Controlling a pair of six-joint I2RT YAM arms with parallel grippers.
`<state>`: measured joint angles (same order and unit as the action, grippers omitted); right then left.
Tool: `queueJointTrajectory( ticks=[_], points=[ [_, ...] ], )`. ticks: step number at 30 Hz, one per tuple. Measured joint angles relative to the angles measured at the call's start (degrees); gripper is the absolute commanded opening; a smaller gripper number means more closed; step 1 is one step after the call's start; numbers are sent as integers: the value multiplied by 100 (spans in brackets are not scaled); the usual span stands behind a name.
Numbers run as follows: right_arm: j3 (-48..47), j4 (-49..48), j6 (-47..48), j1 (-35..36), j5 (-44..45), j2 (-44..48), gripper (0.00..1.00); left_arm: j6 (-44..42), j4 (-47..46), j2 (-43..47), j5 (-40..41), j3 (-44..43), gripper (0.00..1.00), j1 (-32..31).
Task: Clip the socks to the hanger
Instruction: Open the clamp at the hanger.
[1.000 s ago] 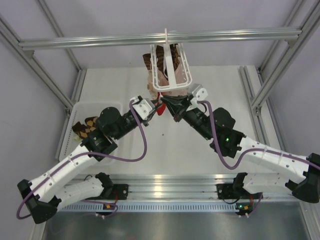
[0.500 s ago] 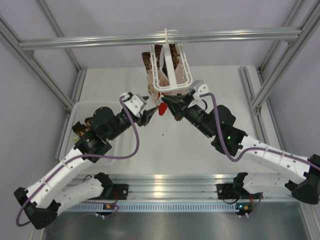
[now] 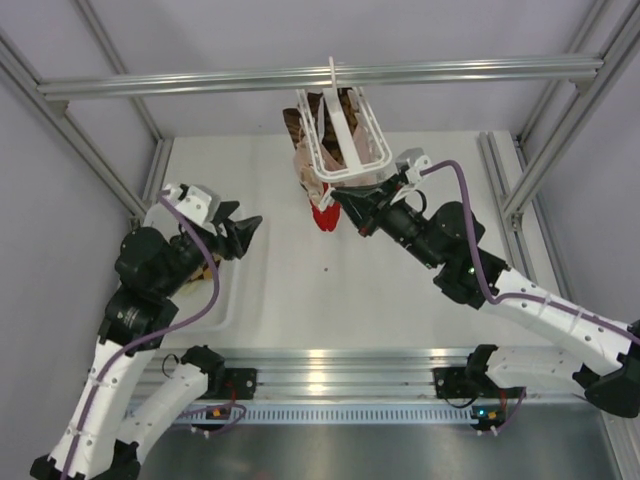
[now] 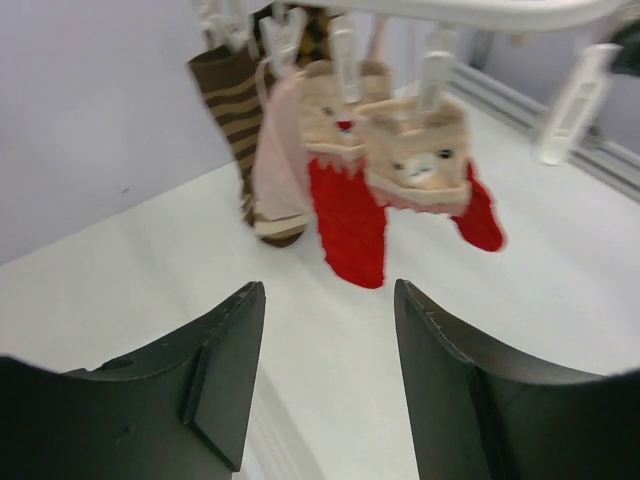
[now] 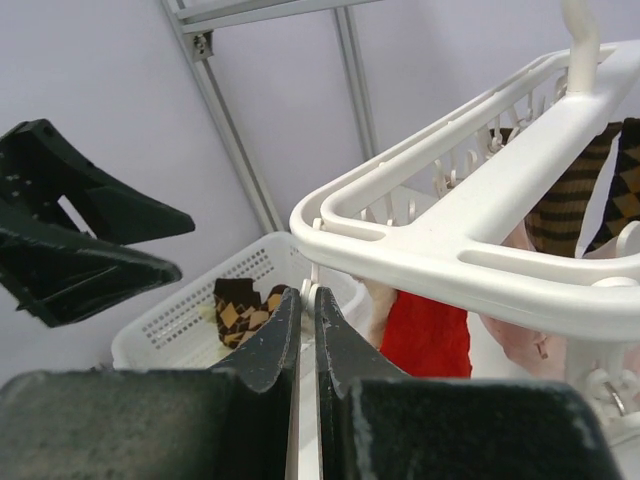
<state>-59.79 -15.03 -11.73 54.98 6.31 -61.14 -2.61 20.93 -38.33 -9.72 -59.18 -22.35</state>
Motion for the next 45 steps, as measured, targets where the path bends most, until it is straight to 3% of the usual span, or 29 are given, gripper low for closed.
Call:
queueJointTrajectory(
  ticks=[5, 10, 19, 30, 35, 38, 45],
  points=[
    [-24, 57, -181, -35, -109, -2, 0, 81, -260, -39, -1320, -2, 59, 7],
    [-109, 125, -254, -52, -192, -13, 0, 74, -876, -953, -1891, -249, 58, -131],
    [-223, 146, -308, -87, -302, -42, 0, -330, -1362, -1823, -1836, -407, 57, -1128],
    [-223, 177, -345, -90, -343, -44, 0, -350, -1928, -2002, -1499, -505, 52, -1491],
    [-223, 175, -352, -90, -350, -44, 0, -350, -2044, -2194, -1370, -557, 38, -1593],
    [-223, 168, -367, -107, -337, -48, 0, -372, -2057, -2229, -1353, -564, 23, -1655],
    [-323, 203, -463, -114, -262, -153, 0, -542, -2052, -2236, -1204, -570, 13, -1742]
  ],
)
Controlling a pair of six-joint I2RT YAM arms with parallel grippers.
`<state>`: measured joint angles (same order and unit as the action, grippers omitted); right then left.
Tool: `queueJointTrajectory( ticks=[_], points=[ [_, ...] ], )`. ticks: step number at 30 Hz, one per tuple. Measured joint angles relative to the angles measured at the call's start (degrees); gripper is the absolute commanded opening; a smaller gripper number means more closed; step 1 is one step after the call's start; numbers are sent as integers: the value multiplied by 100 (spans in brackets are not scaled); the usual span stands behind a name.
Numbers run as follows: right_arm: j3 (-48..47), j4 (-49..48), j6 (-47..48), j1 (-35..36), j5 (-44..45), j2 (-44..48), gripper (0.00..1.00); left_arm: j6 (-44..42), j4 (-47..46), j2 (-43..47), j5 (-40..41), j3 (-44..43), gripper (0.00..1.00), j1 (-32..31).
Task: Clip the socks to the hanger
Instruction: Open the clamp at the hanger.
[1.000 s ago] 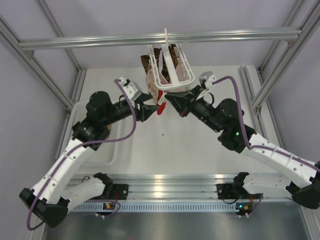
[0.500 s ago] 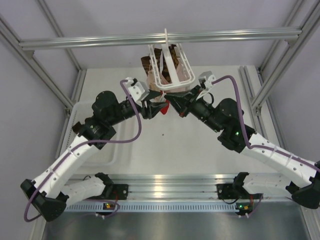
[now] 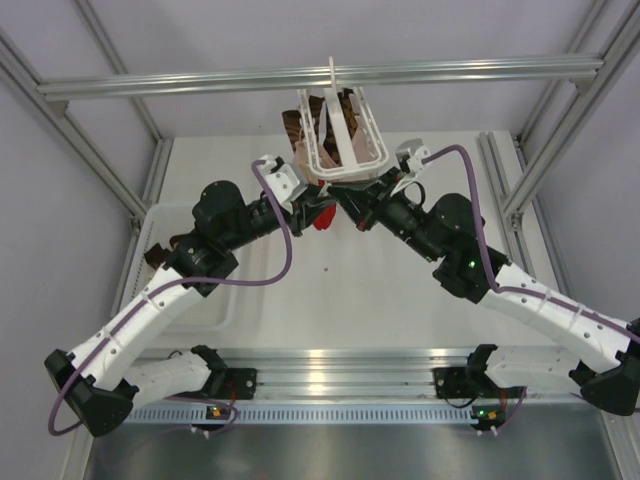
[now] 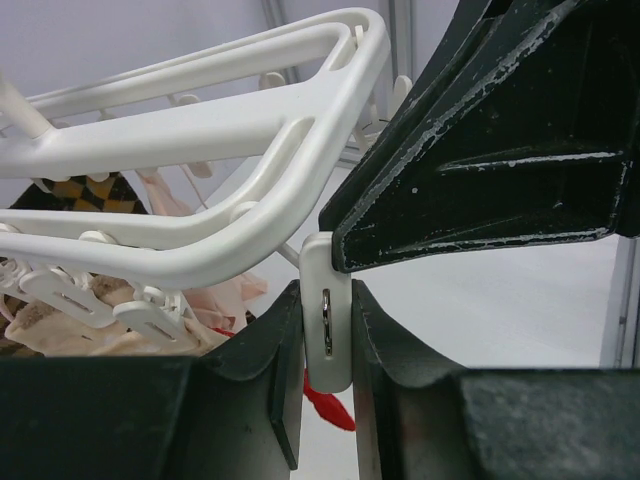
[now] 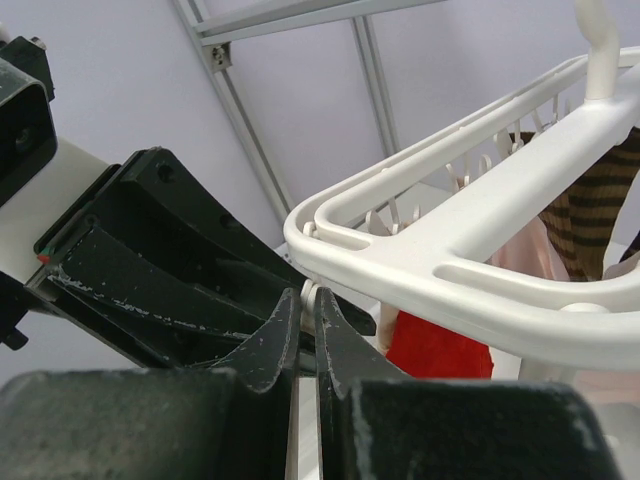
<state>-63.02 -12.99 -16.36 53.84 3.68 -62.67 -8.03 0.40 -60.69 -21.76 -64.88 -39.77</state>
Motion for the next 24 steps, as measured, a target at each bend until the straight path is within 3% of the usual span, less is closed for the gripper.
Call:
queueJointTrajectory(
  ticks=[2, 8, 13, 18, 24],
  points=[
    [-44, 33, -31, -2, 35, -35, 1, -55, 2, 0, 63, -4, 10, -9],
    [-238, 221, -109, -2, 166, -140, 20, -269, 9, -28, 372, -48, 9, -101],
    [-271, 323, -175, -2, 289, -160, 25, -413, 20, -81, 568, -70, 8, -184],
    [-284, 380, -236, -4, 380, -214, 43, -560, 24, -116, 710, -70, 8, -275],
    [-308, 466, -337, -31, 417, -280, 49, -632, 66, -146, 745, -81, 8, -374]
  ],
)
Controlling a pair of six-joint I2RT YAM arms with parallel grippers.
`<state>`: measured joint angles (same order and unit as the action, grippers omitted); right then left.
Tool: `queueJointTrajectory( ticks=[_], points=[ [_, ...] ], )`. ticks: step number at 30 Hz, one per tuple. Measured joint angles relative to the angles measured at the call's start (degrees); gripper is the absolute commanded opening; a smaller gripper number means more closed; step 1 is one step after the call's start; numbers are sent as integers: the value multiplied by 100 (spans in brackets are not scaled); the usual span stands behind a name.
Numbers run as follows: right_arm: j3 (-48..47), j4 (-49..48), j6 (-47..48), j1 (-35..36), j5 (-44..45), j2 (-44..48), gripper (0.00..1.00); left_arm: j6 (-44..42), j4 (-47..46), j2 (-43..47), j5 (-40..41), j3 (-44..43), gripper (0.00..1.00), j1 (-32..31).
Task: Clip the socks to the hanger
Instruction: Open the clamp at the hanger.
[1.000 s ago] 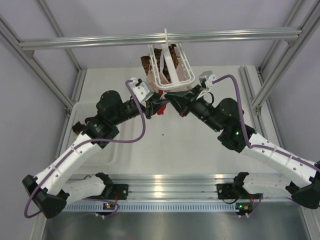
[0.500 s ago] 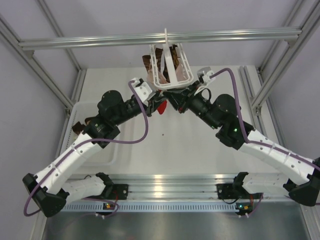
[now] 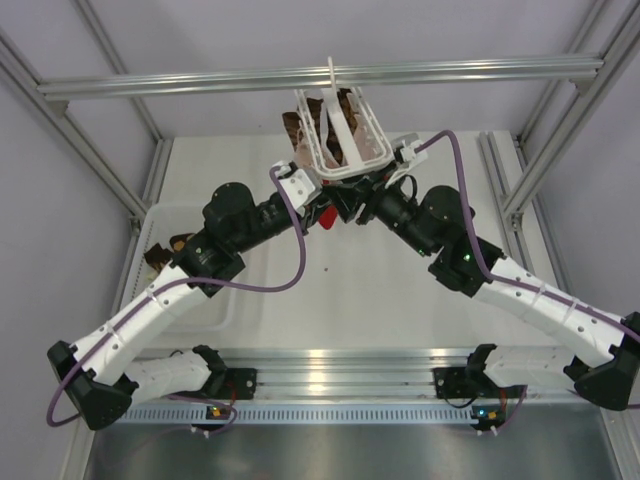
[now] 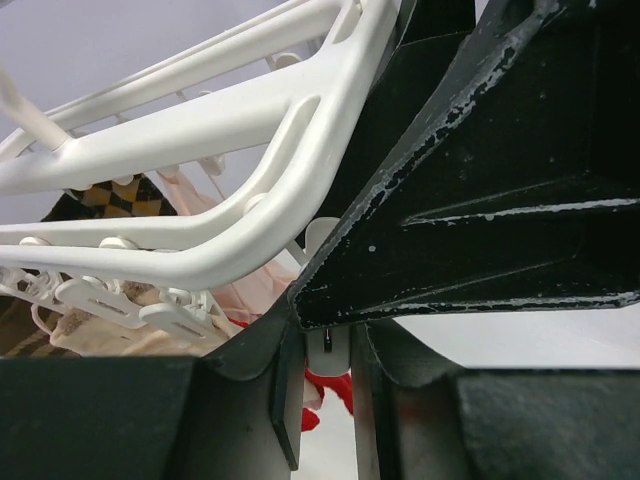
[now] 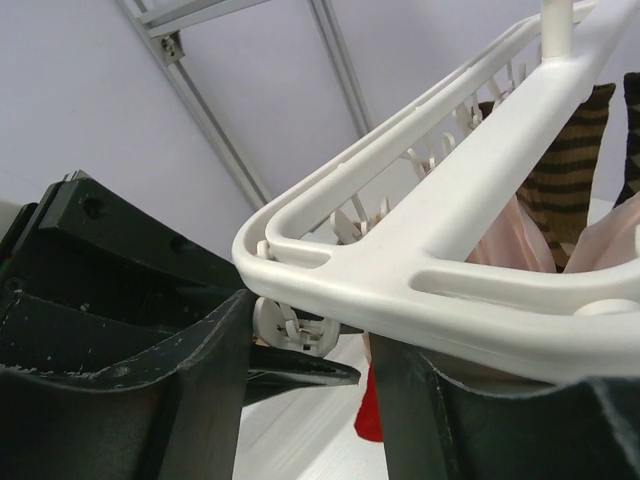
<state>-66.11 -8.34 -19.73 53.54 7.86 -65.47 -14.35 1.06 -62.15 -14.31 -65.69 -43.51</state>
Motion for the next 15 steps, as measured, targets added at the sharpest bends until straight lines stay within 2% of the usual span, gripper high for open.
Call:
queueJointTrajectory(
  ticks=[2, 5, 6, 8, 9, 11, 12, 14, 15],
  points=[
    [0, 2, -15, -7, 0, 0, 46, -22, 0, 0, 11, -2, 8, -4],
    [0, -7, -70, -7, -55, 0, 32, -39, 2, 0, 26, -2, 8, -11],
    [-2, -7, -83, -7, -66, 0, 20, -39, 4, -2, 31, -2, 8, -17],
    [-9, -13, -83, -7, -79, -2, 10, -39, 20, -2, 48, -4, 11, -20],
    [-13, -9, -85, -7, -68, -4, 1, -39, 28, -4, 70, -9, 16, -20],
    [-35, 26, -96, -7, -59, -11, 0, -35, 42, -4, 96, -11, 24, -31],
    [-35, 31, -98, -7, -57, -11, 0, -33, 44, -4, 116, -11, 32, -37],
    [-35, 46, -114, -13, -127, -11, 0, -15, 35, -2, 120, -11, 40, -50],
    [-35, 48, -118, -20, -162, -20, 0, 0, 26, -2, 114, -11, 47, -68]
  ],
)
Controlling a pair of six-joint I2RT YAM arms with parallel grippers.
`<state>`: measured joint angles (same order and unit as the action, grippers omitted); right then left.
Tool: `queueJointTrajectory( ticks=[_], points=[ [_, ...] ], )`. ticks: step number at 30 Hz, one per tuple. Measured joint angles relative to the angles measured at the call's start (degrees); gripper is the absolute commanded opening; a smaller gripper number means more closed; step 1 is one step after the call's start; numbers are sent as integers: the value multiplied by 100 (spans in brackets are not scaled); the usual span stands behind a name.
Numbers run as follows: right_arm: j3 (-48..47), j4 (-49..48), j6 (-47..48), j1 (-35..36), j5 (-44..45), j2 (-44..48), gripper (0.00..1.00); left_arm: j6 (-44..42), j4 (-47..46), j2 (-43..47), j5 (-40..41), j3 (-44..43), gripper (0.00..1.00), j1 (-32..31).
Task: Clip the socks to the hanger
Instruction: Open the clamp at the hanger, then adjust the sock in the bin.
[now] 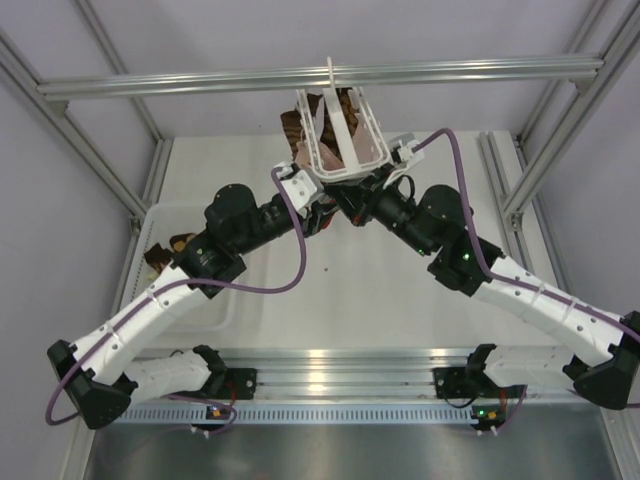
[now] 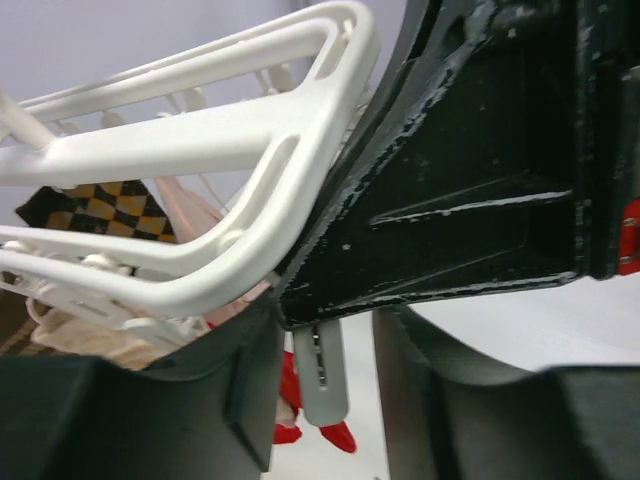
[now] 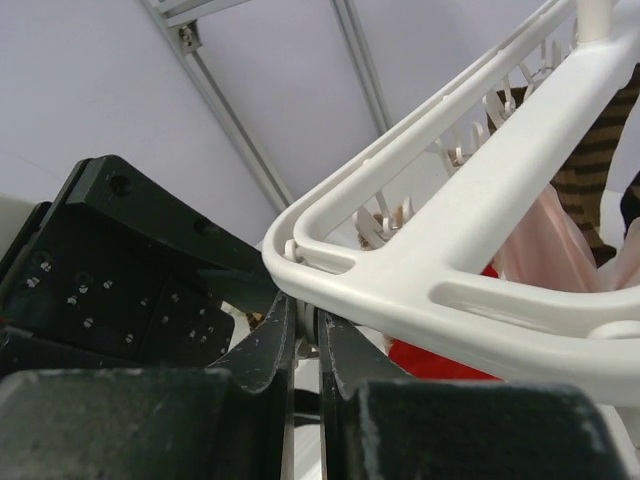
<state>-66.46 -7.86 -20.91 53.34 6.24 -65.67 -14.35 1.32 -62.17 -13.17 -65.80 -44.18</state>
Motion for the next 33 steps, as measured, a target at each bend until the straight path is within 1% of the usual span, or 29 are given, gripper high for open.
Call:
queueJointTrajectory(
  ticks=[3, 6, 8, 13, 16, 19, 23, 26, 29, 33],
  points=[
    [0, 0, -22, -39, -98, -7, 0, 87, 17, 13, -39, 0, 56, -52],
    [0, 20, -24, -96, -208, -7, 0, 166, 101, 90, -42, -2, 57, -42],
    [0, 37, -22, -140, -275, -7, 0, 317, 273, 214, -107, -15, 59, 116],
    [0, 44, -17, -190, -354, -2, 0, 914, 1001, 769, -588, -103, 61, 1257],
    [0, 63, -15, -225, -398, 4, 0, 1019, 1552, 1298, -603, -98, 63, 1864],
    [0, 85, -13, -234, -409, 4, 0, 968, 2304, 1969, -455, -90, 63, 2319],
    [0, 129, -9, -258, -437, 24, 0, 785, 3176, 2610, 210, -85, 62, 2662],
    [0, 155, -9, -262, -439, 44, 0, 667, 3777, 2730, 918, -57, 62, 2916],
    [0, 177, -7, -264, -442, 46, 0, 658, 4323, 2527, 1690, 15, 61, 3117],
    [0, 203, 22, -269, -442, 44, 0, 831, 4795, 1742, 2535, 50, 61, 3292]
  ],
)
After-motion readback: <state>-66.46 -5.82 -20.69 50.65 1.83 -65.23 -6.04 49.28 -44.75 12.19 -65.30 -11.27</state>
